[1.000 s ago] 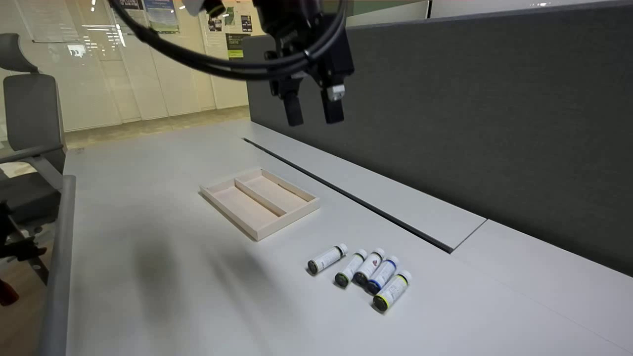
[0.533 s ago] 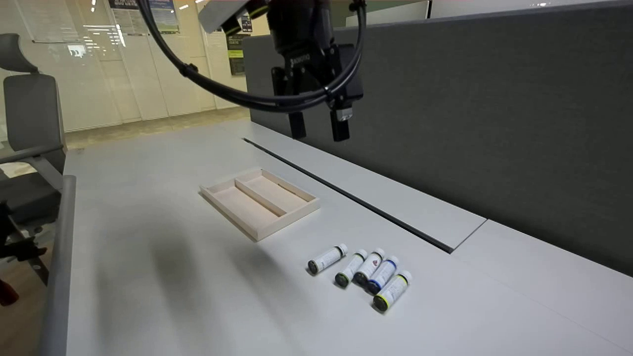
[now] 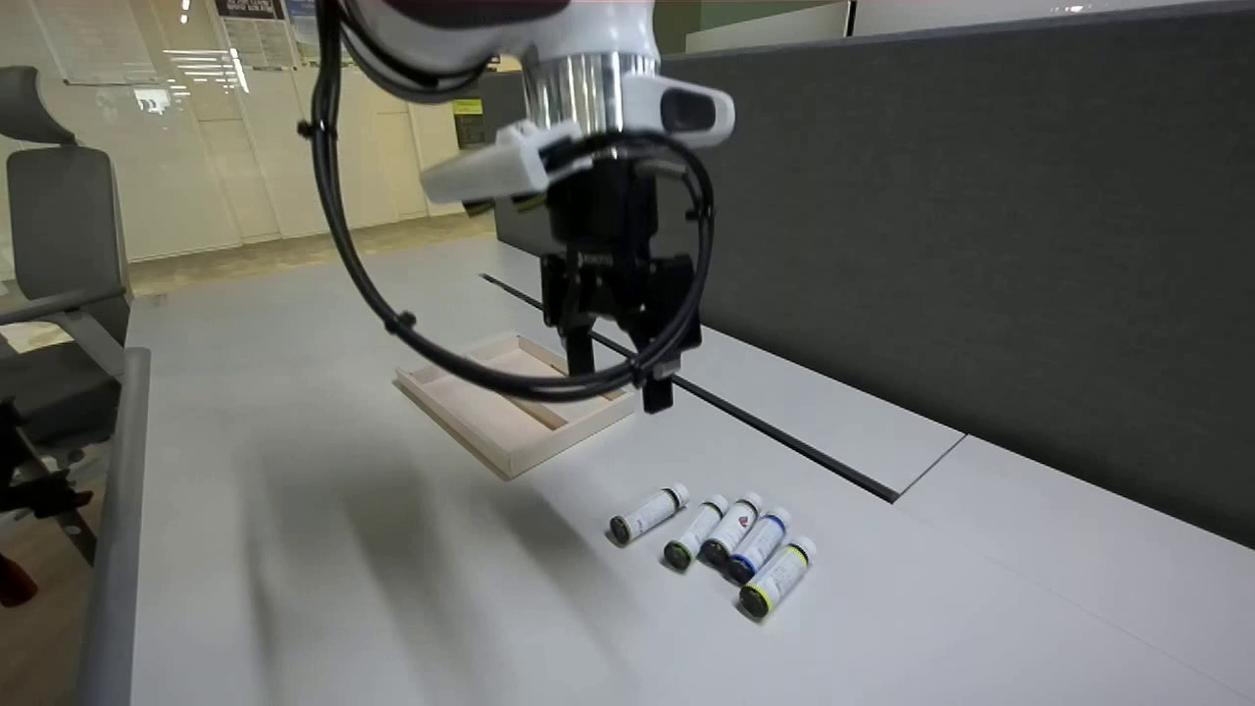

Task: Put one bottle in the tray

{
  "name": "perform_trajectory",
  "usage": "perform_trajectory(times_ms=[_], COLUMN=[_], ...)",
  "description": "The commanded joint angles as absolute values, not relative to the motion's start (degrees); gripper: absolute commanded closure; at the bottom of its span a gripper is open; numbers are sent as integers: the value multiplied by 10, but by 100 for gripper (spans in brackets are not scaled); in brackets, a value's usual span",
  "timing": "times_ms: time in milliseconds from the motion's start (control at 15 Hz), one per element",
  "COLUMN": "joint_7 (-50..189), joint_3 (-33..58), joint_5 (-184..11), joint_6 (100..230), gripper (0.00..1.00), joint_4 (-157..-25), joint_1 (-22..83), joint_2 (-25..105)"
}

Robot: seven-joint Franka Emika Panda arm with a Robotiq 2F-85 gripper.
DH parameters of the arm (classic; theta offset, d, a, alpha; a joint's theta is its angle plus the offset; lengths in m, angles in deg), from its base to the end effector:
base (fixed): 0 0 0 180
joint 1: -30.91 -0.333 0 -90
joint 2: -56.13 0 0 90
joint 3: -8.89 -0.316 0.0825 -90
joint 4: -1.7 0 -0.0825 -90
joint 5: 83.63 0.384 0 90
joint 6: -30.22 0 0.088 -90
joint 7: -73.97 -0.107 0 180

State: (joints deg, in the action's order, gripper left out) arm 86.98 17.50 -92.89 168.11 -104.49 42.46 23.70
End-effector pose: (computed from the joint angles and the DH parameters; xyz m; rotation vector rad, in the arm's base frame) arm 0.6044 -0.2171 0.2176 2.9625 0.0278 -0.0944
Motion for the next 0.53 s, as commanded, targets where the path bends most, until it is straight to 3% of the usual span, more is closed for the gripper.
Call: perform_trajectory(times_ms=[0, 467], joint_7=[886, 911], joint_3=[161, 121], joint_5=[-917, -870], joint_6=[1708, 1766], gripper=[0, 1], joint_4=[-1001, -970], joint_1=[443, 480], joint_2=[163, 91])
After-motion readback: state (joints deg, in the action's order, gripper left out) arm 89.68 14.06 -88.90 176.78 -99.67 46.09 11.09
